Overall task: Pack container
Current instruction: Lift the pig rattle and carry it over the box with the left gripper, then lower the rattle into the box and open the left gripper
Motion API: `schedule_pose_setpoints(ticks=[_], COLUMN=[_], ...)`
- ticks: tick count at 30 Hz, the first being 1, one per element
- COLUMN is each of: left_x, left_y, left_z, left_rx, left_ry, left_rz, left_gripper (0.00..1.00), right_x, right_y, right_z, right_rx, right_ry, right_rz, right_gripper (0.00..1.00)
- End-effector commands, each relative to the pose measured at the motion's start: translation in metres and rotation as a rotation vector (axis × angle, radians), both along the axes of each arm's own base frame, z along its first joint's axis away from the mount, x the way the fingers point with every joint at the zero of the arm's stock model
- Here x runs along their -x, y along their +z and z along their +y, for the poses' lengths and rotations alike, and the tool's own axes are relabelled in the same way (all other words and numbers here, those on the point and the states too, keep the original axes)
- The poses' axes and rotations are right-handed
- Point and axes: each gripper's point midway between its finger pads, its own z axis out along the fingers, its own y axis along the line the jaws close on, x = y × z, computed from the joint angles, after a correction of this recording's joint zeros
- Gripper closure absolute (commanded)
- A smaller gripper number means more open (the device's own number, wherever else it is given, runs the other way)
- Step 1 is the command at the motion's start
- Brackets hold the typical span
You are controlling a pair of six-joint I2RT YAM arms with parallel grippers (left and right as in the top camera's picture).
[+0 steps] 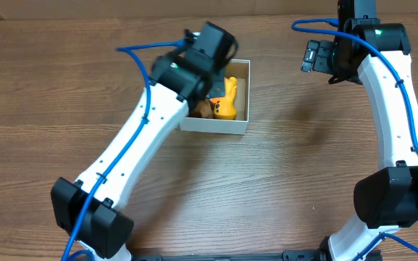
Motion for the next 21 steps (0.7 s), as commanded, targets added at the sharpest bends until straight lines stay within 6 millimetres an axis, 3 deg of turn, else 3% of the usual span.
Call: schedule_pose_setpoints(ticks=[1,10,15,17,19,21], left_x=[-0.002,-0.009,-0.012,-0.014,-0.015,-0.017], left_y=[-0.007,-0.073,-0.081,-0.075,-0.068,-0.054], left_z=[-0.020,-0.038,-0.048,-0.049,-0.049,-0.047], left_rx=[-0.010,-0.083,-0.078,-0.074,-0.076,-0.076], left_ry=[-0.065,-0.140,-0.209,-0.220,-0.237,-0.251], left_rz=[-0.007,0.106,0.106,0.089,0.073,0.042], left_gripper=[0.84,0.84,0.76,0.62,0.54,0.35], right_x=[-0.002,-0.002,-0.002,-0.002,-0.002,-0.002], right_y=[0.016,0.016,0.016,0.016,0.016,0.016], right_z=[-0.004,-0.004,-0.004,-0.004,-0.004,-0.004], right_rx=[0.002,0.002,0.003,0.003,0.002,0.003], right_ry=[-0.015,-0.015,-0.015,-0.015,-0.015,-0.015], right_rz=[-0.043,-0.043,-0.043,-0.043,-0.043,-0.043], right_gripper=[0.00,0.00,0.00,0.00,0.00,0.00])
